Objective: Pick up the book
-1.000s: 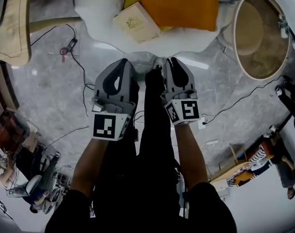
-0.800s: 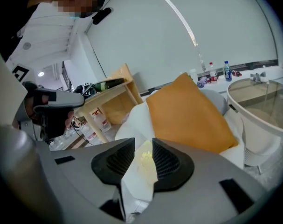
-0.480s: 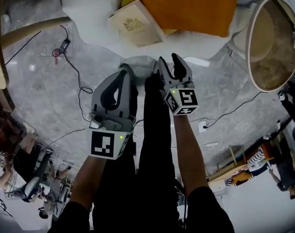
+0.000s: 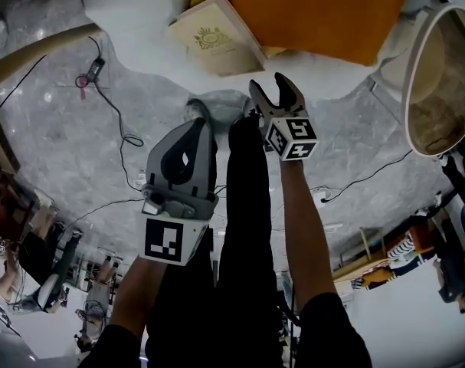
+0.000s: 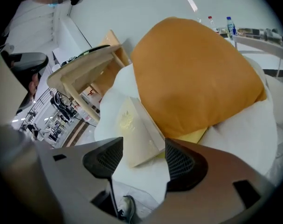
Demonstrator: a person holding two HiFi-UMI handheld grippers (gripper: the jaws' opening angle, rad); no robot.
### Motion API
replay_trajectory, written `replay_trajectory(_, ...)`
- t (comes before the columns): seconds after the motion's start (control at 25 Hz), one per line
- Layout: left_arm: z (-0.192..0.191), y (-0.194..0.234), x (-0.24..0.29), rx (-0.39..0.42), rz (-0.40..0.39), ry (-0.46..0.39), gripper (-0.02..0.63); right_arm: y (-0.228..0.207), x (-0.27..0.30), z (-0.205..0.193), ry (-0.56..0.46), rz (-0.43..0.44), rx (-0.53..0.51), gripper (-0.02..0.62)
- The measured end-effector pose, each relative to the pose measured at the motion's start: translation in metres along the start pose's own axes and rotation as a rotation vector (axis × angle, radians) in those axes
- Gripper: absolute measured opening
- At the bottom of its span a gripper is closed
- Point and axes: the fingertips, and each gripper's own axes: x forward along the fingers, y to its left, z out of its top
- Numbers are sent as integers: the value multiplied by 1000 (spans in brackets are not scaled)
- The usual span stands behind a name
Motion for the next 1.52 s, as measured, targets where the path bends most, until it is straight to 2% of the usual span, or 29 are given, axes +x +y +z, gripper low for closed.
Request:
replay_trajectory(0.6, -18, 11, 26, -35, -2, 44, 0, -25, 47, -22, 91, 85, -8, 322)
replay_trajectory(1.0, -26, 16, 27, -54, 7, 63, 0, -20, 86, -18, 206, 193, -84, 337)
replay_trajectory(1.28, -23, 18, 25, -62, 1, 62, 0, -19, 91, -28, 268, 214, -83, 337)
replay_trajectory(1.52, -10, 20, 25, -61, 7, 51, 0, -19, 87, -25, 283, 182, -115, 336)
